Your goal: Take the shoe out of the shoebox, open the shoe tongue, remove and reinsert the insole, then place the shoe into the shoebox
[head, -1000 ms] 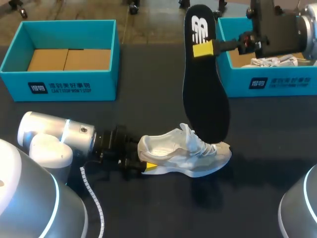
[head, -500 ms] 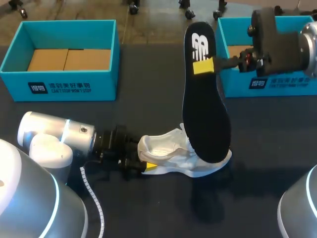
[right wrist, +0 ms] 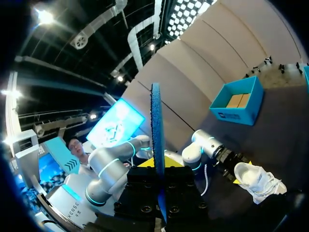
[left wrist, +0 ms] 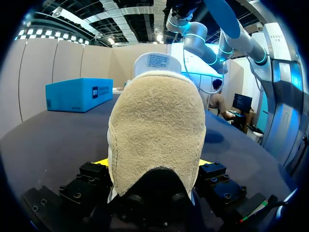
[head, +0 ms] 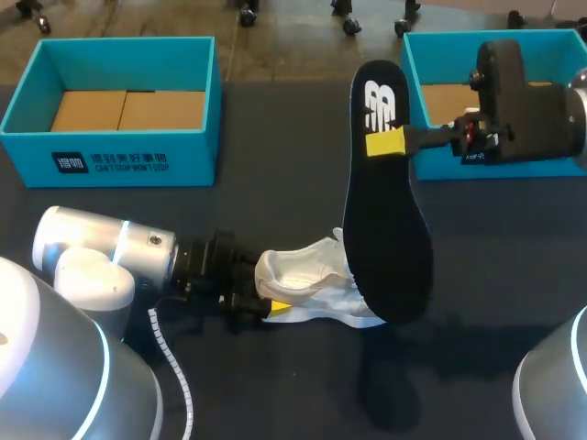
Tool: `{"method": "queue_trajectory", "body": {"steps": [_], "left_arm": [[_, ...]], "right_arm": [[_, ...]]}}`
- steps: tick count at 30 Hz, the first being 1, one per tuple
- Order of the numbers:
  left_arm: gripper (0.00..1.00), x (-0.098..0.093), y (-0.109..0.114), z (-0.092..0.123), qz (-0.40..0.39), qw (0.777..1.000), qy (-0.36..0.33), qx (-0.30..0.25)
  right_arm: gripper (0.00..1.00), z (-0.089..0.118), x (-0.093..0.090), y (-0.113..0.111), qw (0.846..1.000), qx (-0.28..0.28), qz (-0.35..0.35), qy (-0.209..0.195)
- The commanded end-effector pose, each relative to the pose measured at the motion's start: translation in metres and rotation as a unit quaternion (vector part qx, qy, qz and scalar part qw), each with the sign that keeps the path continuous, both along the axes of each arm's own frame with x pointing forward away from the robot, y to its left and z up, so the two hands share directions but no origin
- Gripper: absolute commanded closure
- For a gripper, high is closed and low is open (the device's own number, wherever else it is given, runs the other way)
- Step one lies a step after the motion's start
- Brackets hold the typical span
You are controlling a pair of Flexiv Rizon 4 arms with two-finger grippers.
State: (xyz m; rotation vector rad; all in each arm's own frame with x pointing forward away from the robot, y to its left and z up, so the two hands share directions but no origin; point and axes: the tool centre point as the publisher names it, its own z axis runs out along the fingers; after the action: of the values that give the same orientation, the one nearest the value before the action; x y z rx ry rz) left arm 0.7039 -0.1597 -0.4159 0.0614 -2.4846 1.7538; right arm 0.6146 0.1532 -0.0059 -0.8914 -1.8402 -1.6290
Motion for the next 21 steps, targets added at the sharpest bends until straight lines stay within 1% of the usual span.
{"method": "queue_trajectory", "body": {"steps": [1,11,13,14,15,16,21], "left_arm": [[1.0,0.0,-0.001,0.0,-0.001,1.0,0.0,0.002],[1.0,0.0,-0.001,0.0,-0.001,1.0,0.0,0.002],[1.0,0.001,-0.001,0.002,-0.013,1.0,-0.004,0.012],[0.69,0.001,-0.001,0.004,-0.017,1.0,-0.002,0.014],[0.1,0.002,-0.001,0.005,-0.018,1.0,-0.002,0.016],[0.0,0.002,0.001,0.007,-0.019,1.0,-0.002,0.015],[0.0,0.0,0.006,0.011,-0.031,0.999,-0.005,0.026]], "right_arm": [[1.0,-0.002,-0.007,-0.001,1.0,0.009,-0.011,-0.005],[1.0,-0.002,-0.007,-0.001,1.0,0.009,-0.011,-0.005],[1.0,-0.002,-0.007,-0.001,1.0,0.009,-0.011,-0.005],[1.0,-0.002,-0.007,-0.001,1.0,0.009,-0.011,-0.005],[1.0,-0.002,-0.007,-0.001,1.0,0.009,-0.011,-0.005],[1.0,-0.002,-0.007,-0.001,1.0,0.009,-0.011,-0.005],[1.0,-0.002,-0.007,-0.001,1.0,0.009,-0.011,-0.005]]}}
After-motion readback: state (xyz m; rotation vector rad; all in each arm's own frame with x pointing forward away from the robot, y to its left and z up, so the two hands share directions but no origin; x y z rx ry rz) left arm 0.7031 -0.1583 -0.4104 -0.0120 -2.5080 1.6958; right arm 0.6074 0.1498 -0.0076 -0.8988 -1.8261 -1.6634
